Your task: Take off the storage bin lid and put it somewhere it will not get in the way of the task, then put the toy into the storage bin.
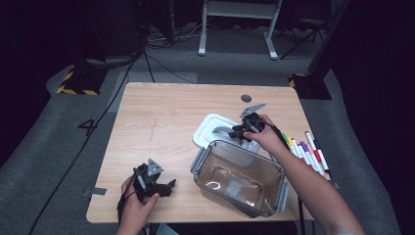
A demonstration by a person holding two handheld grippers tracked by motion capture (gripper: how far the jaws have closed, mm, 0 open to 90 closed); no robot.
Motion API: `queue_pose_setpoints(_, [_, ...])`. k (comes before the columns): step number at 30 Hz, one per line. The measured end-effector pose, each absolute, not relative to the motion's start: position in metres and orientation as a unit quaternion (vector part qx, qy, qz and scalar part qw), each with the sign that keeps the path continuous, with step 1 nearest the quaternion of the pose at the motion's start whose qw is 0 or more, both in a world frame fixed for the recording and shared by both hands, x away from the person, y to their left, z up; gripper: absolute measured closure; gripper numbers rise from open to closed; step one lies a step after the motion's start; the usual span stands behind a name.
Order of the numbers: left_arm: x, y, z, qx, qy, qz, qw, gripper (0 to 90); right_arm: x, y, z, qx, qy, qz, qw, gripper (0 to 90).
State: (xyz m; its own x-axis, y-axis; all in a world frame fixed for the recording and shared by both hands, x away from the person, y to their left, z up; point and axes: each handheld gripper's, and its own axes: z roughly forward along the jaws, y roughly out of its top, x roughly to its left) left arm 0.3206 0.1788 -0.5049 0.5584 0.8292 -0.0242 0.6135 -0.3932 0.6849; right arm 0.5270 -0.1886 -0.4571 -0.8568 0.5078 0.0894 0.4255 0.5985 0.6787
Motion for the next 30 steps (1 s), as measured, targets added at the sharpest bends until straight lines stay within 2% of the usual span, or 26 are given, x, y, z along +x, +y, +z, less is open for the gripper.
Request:
queue_pose_setpoints(7, [0.321, 0.179, -0.505, 0.819, 0.440, 0.163, 0.331, 12.2, 0.513, -0.215, -0.426, 0.284, 0.876, 0.380, 0.085, 52.8])
queue_pose_setpoints(8, [0.321, 0.179, -0.505, 0.819, 0.440, 0.163, 0.331, 12.1, 0.507, -0.223, -0.416, 0.296, 0.869, 0.387, 0.086, 48.3])
queue_pose_setpoints(11, [0.321, 0.179, -0.505, 0.819, 0.440, 0.163, 0.331, 12.1, 0.500, -0.230, -0.407, 0.299, 0.865, 0.392, 0.089, 48.8])
queue_pose_setpoints(13, [0.321, 0.179, -0.505, 0.819, 0.440, 0.163, 0.330, 12.1, 0.490, -0.239, -0.399, 0.304, 0.866, 0.383, 0.101, 54.6])
queue_pose_setpoints(15, [0.321, 0.179, -0.505, 0.818, 0.442, 0.166, 0.328, 12.0, 0.487, -0.241, -0.398, 0.306, 0.867, 0.379, 0.104, 55.8])
queue_pose_setpoints(18, [0.322, 0.178, -0.505, 0.818, 0.443, 0.167, 0.326, 9.3, 0.476, -0.255, -0.398, 0.324, 0.867, 0.356, 0.127, 62.1])
queue_pose_setpoints(21, [0.322, 0.178, -0.505, 0.818, 0.444, 0.165, 0.326, 9.0, 0.471, -0.264, -0.402, 0.340, 0.864, 0.351, 0.126, 66.7])
queue_pose_setpoints(23, [0.322, 0.178, -0.505, 0.818, 0.444, 0.165, 0.326, 9.0, 0.470, -0.268, -0.404, 0.347, 0.861, 0.351, 0.124, 66.6])
queue_pose_setpoints(26, [0.322, 0.178, -0.505, 0.818, 0.444, 0.165, 0.326, 8.9, 0.466, -0.278, -0.414, 0.370, 0.854, 0.334, 0.146, 65.7])
queue_pose_setpoints(30, [0.322, 0.178, -0.505, 0.818, 0.444, 0.165, 0.326, 9.0, 0.462, -0.287, -0.423, 0.410, 0.842, 0.325, 0.130, 65.7])
